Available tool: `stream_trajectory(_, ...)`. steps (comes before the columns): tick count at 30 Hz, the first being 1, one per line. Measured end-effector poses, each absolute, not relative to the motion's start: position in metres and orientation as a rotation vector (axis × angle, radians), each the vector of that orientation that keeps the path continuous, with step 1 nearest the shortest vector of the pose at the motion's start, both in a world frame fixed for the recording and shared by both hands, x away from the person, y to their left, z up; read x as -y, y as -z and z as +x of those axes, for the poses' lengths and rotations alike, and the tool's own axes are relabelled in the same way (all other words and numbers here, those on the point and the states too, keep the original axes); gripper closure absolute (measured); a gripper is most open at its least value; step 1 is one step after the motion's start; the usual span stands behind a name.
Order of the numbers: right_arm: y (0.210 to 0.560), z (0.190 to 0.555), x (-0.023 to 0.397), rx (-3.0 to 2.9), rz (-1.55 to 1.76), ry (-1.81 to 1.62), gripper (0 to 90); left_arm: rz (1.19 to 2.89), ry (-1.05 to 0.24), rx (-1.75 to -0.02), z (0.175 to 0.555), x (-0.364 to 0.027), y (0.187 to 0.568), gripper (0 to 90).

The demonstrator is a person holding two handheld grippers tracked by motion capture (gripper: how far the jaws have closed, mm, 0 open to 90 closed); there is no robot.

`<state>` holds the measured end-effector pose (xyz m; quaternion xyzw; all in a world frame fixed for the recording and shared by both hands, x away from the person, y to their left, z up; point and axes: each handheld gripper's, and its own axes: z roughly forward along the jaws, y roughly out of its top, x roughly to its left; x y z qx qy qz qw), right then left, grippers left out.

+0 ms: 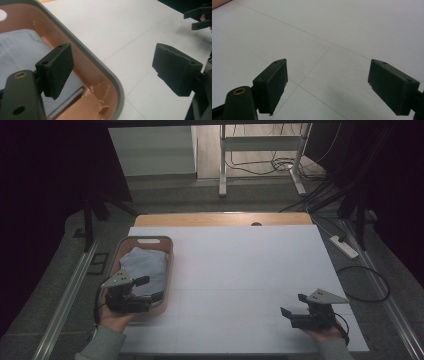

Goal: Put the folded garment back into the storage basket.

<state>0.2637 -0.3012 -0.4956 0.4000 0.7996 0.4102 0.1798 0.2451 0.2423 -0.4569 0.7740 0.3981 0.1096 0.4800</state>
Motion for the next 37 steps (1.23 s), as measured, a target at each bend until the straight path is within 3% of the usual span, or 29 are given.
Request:
stream_trajectory(19,0.499,0.269,0.31,-2.254,1.135,-1.179,16.8,1.94,-0.247,-0.92,0.222,-0.211,0.477,16.1)
stream_trajectory(37,0.495,0.265,0.311,-2.213,1.054,-1.242,15.7,1.929,-0.214,-0.921,0.224,-0.212,0.484,16.1)
